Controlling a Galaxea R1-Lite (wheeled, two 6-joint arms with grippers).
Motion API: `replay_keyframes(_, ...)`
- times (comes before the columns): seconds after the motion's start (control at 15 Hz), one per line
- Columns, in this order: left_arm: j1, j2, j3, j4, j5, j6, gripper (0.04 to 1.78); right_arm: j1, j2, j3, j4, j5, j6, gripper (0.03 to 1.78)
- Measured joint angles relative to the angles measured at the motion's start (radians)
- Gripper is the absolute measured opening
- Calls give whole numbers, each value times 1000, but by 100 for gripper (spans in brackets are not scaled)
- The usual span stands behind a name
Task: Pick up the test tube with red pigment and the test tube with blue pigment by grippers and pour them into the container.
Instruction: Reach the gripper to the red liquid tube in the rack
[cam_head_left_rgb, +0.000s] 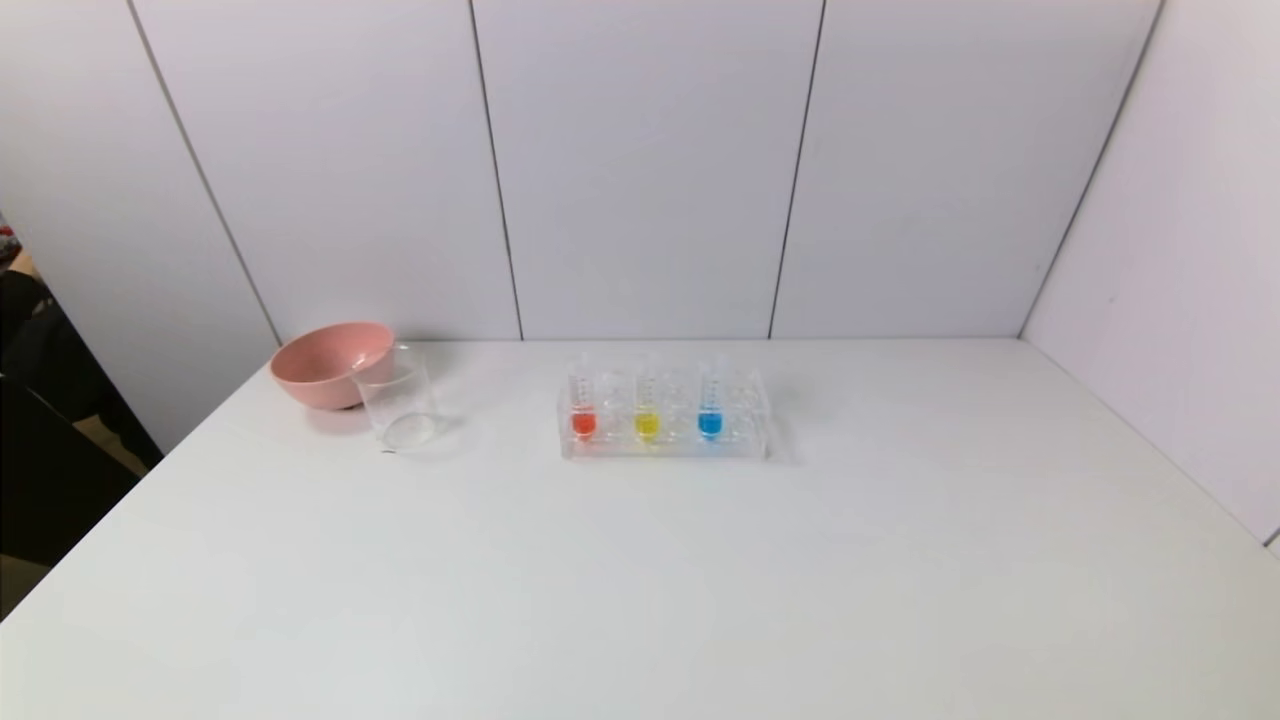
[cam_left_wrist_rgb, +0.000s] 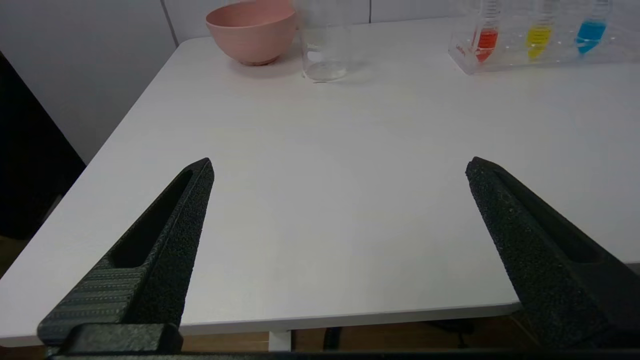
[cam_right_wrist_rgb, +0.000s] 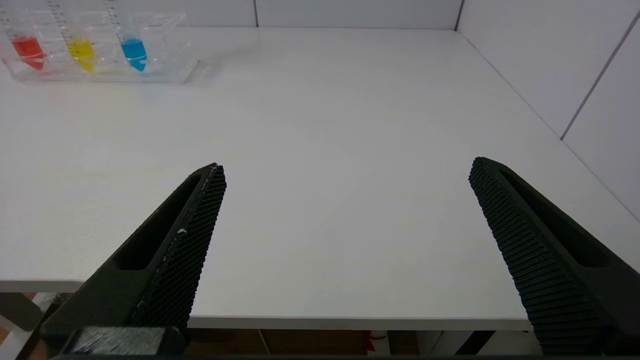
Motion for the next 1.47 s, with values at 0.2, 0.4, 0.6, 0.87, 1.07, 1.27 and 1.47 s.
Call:
replay_keyframes(0.2, -2, 8, -105, 81, -23, -5, 176, 0, 0, 0, 0, 0, 0, 177)
replay_keyframes(0.4, -4, 73, -238, 134, -72, -7, 176, 0, 0, 0, 0, 0, 0, 177)
replay_keyframes(0.6, -4, 199, -367, 135, -127, -10, 176, 0, 0, 0, 0, 0, 0, 177)
replay_keyframes(0.87, -6, 391, -517, 94, -179, -44, 176, 0, 0, 0, 0, 0, 0, 177)
replay_keyframes(1.07, -7, 540, -566, -5, -216, -52, 176, 0, 0, 0, 0, 0, 0, 177)
replay_keyframes(1.27, -7, 687, -615, -96, -274, -53, 176, 0, 0, 0, 0, 0, 0, 177)
replay_keyframes(1.47, -7, 837, -663, -166, -313, -55, 176, 0, 0, 0, 0, 0, 0, 177)
